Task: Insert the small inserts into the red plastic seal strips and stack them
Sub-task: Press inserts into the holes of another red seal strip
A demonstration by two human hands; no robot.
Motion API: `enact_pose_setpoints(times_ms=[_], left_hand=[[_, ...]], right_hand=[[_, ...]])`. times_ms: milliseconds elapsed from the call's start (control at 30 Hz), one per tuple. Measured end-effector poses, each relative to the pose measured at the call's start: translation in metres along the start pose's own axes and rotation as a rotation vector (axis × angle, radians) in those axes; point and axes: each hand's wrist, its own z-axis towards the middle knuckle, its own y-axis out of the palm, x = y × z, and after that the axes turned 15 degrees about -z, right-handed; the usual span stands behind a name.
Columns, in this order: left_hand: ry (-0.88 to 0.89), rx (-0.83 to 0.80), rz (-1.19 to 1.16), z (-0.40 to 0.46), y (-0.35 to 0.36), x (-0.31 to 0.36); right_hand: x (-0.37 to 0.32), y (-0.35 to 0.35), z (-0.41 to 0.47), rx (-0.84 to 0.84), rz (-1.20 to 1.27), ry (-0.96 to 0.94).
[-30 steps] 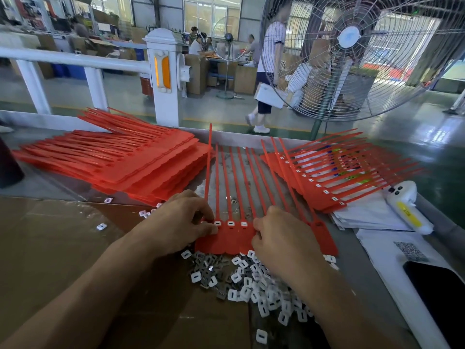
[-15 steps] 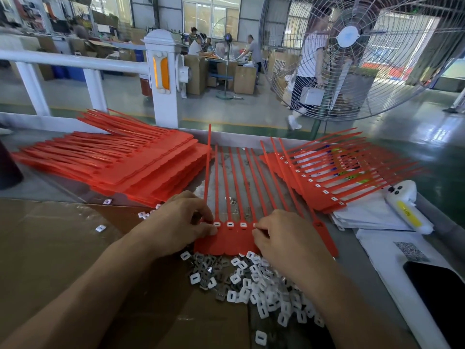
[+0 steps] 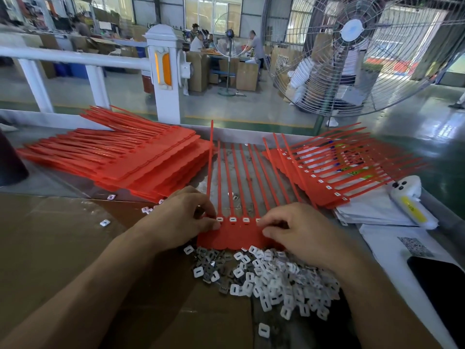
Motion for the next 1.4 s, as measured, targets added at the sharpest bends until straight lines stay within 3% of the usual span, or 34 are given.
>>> enact_pose_setpoints(times_ms=[300,1200,1400], left_hand=[[-0.001,-0.009,0.015,0.001,0.0,-0.002],[-0.009,-0.006,0.022,-0.001,0.0,-0.001],[-0.001,-0.005,0.02,-0.001,0.0,0.0]], right_hand=[[0.009,-0.01,-0.011,-0.214,0.123,-0.088],[0.003,-0.009,-0.014,-0.228,0.036,-0.117],[0.007,-0.014,-0.015,-0.211,0.261,-0.132]])
